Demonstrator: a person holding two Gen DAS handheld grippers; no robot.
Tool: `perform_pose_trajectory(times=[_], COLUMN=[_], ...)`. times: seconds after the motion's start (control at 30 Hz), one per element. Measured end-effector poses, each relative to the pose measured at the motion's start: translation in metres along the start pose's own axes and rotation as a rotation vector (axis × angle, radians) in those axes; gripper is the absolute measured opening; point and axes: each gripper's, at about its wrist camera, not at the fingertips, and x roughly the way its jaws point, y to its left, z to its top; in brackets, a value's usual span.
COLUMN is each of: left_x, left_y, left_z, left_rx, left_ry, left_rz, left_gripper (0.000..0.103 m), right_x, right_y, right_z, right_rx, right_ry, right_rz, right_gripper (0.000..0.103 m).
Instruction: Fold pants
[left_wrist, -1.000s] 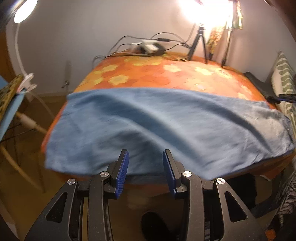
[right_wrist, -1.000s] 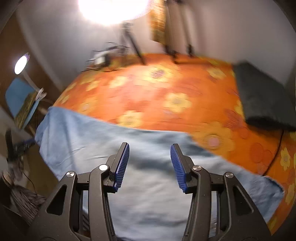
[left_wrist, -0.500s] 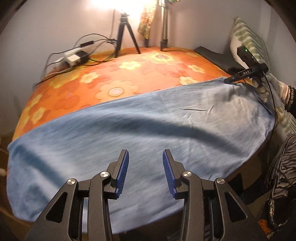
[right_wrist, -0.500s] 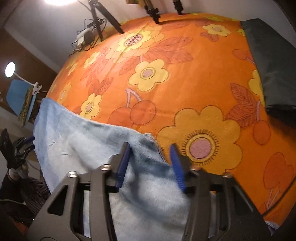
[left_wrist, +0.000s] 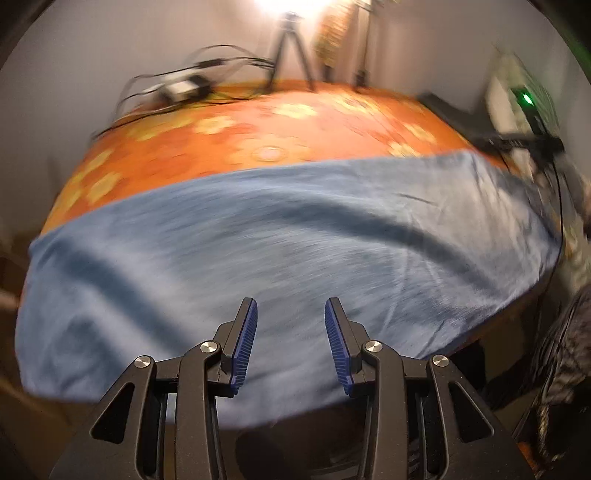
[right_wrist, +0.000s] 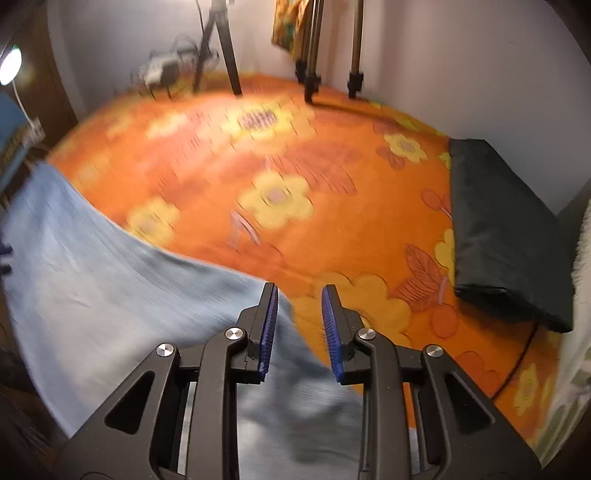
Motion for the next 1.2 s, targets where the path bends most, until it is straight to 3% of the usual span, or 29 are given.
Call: perform_pose_trajectory(times=[0.13, 0.27, 0.4, 0.73, 0.9, 0.97, 1.1, 1.2], left_x=[-0.012, -0.029, -0.05, -0.087, -0.095, -0.091, -0.073, -0.06], left_y=[0.036, 0.063, 0.099, 0.201, 0.237, 0.248, 0.277, 0.293], left_z=[-0.019, -0.036, -0.04, -0.08, -0.104, -0.114, -0.128, -0.125], left_rx=[-0.139, -0.19, -0.269, -0.528, -0.601, -0.64, -0.735, -0.764], left_ry=[-0.027, -0.035, -0.056, -0.08, -0.108, -0.107, -0.111, -0.118], left_rz=[0.031, 0.071, 0.096, 0.195, 0.187, 0.149, 0.076, 0.047], left_gripper=[0.037, 0.037, 0.046, 0.047, 0.049, 0.049, 0.05, 0.05], right_x=[-0.025, -0.048, -0.054, -0.029, -0.004, 0.006, 0.023, 0.033], right_y=[0.03, 0.089, 0.163, 0.358, 0.451, 0.492, 0.55, 0.573], right_z=[0.017, 0.036, 0.056, 0.108, 0.107, 0.1, 0.089, 0.087], right_rx=[-0.005, -0.064, -0.157, -0.418, -0.535, -0.575, -0.63, -0.646], right_ry=[-0.057, -0.109, -0.115, -0.092, -0.042, -0.021, 0.012, 0.026], right_rz=[0.067, 0.15, 0.25, 0.456, 0.553, 0.591, 0.616, 0.618], right_gripper=[0.03, 0.038, 0.038, 0.038, 0.037, 0.038, 0.038, 0.038])
